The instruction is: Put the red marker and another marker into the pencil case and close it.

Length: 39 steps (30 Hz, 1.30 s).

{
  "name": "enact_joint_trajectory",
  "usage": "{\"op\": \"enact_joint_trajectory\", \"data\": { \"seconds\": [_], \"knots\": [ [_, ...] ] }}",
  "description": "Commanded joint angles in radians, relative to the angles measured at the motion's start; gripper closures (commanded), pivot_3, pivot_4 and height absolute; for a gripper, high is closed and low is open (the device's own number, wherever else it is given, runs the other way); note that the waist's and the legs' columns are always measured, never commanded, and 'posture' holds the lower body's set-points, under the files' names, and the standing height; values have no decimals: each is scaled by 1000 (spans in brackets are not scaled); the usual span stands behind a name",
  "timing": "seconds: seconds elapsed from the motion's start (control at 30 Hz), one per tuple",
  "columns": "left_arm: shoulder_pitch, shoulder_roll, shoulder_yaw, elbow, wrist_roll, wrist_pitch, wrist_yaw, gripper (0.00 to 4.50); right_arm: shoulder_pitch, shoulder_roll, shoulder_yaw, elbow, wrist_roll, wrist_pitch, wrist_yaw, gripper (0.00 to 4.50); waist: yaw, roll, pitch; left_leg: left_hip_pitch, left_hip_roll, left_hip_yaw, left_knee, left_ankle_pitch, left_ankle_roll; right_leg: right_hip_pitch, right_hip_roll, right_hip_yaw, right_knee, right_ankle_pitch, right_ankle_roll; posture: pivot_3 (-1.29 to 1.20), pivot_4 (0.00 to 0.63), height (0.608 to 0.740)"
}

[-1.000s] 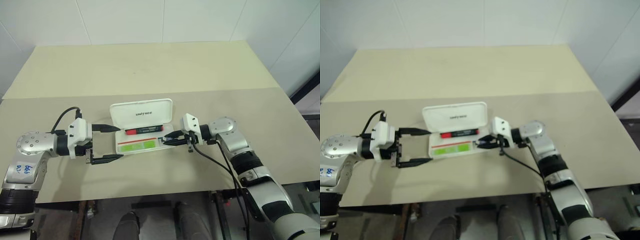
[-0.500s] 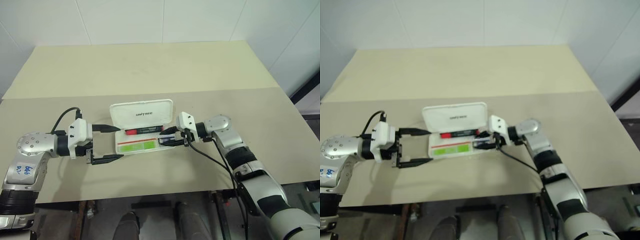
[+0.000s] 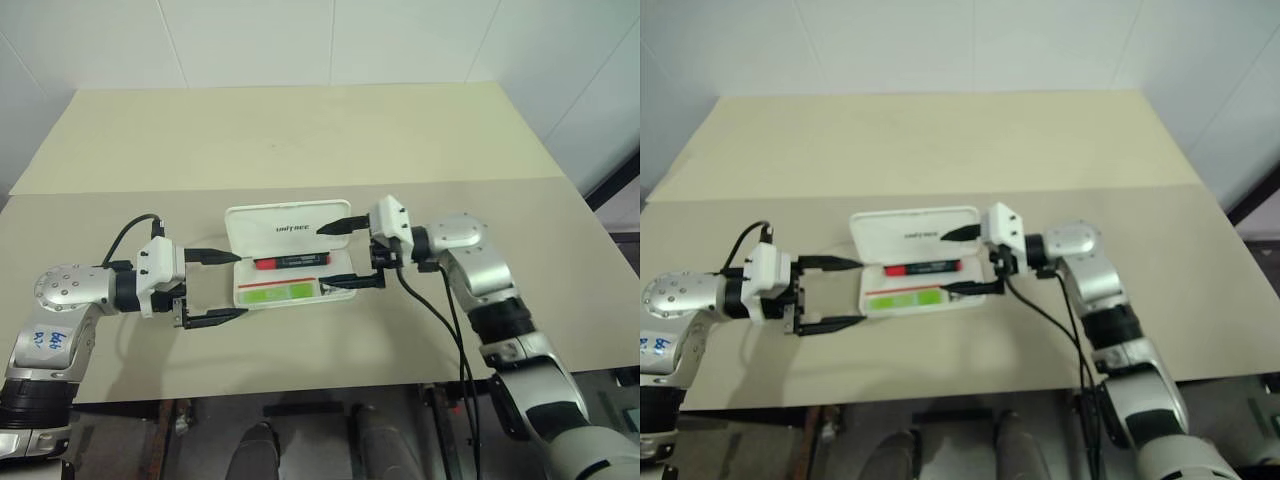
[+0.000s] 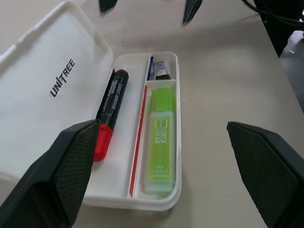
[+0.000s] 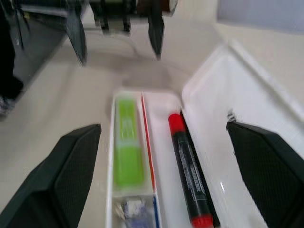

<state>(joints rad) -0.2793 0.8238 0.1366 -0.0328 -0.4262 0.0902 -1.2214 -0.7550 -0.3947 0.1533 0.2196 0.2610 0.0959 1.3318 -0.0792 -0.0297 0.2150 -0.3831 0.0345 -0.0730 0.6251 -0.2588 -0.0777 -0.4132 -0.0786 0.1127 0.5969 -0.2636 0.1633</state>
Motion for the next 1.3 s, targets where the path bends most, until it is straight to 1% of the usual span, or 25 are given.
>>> {"op": "enact_joint_trajectory", "data": {
  "seconds": [0.03,0.17,0.27,0.33,0.4,0.47,0.5,0.6,0.63,0.67,0.87,1.03,1.13,1.2,1.23,1.3],
  "knots": [
    [-4,-3,12,-20,-8,-15,2,0,51,-51,-52,-189,74,89,-40,40,0,0,0,0,0,0,0,0,0,0,0,0,0,0,0,0,150,740],
    [-6,1,24,-9,-10,-19,2,0,168,-138,-109,-340,124,158,-79,40,3,0,0,0,0,0,0,0,0,0,0,0,-1,0,-1,0,150,740],
    [-4,3,38,4,-13,-24,5,632,277,-219,-179,-410,158,199,-100,0,5,0,0,-1,0,0,0,0,0,0,0,0,-2,0,-1,0,150,740],
    [-4,3,45,15,-12,-33,4,1291,308,-250,-205,-411,158,189,-113,0,7,0,0,-1,0,0,0,0,0,0,0,0,-2,0,-1,0,150,740],
    [-5,1,47,19,-10,-38,3,1933,316,-262,-209,-410,160,182,-123,0,-2,0,0,-1,0,1,1,0,0,0,0,0,-3,-1,-1,0,150,740],
    [-2,-1,57,35,-10,-44,9,2578,316,-283,-218,-385,150,160,-122,0,-5,0,0,-1,0,1,2,0,0,0,0,1,-4,-2,-4,0,150,740],
    [-3,-3,62,42,-13,-45,13,3002,313,-290,-220,-372,142,147,-124,0,-4,0,0,-1,0,1,2,0,0,0,0,1,-3,-3,-5,0,150,740],
    [-8,-6,68,49,-21,-43,23,3962,301,-294,-221,-353,140,133,-132,0,-1,0,0,-1,0,1,2,0,0,0,0,0,-3,-3,-5,0,150,740],
    [-10,-10,79,46,-30,-30,37,4388,297,-294,-219,-348,141,131,-135,0,0,0,0,-2,0,1,3,0,0,0,0,1,-4,-3,-5,0,150,740],
    [-11,-15,86,42,-36,-20,48,4481,294,-294,-217,-343,141,128,-135,0,0,0,0,-2,0,1,3,0,0,0,0,1,-4,-3,-5,0,150,740],
    [10,-37,160,-38,-128,125,160,4481,294,-294,-206,-327,131,112,-142,0,2,0,0,-2,0,0,2,-1,1,0,0,0,-4,0,0,0,150,740],
    [-20,-54,239,-62,-191,235,291,4481,295,-297,-209,-316,127,107,-147,0,2,0,0,-2,0,0,2,-1,1,0,0,0,-3,0,1,0,150,740],
    [-86,-84,288,-11,-198,294,436,4481,293,-296,-206,-310,124,105,-151,0,3,0,0,-2,0,0,3,-1,1,0,0,0,-3,1,1,0,150,740],
    [-99,-88,284,2,-183,318,471,4481,290,-296,-204,-309,123,105,-153,0,3,0,0,-2,0,0,4,-1,1,1,0,0,-3,1,2,0,150,740],
    [-115,-88,258,19,-143,331,511,4481,288,-295,-204,-310,123,106,-157,0,3,0,0,-2,0,0,4,-1,1,1,0,0,-3,1,2,0,150,740],
    [-159,-107,210,35,-107,363,568,4481,286,-293,-204,-319,123,111,-166,0,4,0,0,-2,0,0,4,-1,1,1,0,0,-4,1,2,0,150,740]
  ]
}}
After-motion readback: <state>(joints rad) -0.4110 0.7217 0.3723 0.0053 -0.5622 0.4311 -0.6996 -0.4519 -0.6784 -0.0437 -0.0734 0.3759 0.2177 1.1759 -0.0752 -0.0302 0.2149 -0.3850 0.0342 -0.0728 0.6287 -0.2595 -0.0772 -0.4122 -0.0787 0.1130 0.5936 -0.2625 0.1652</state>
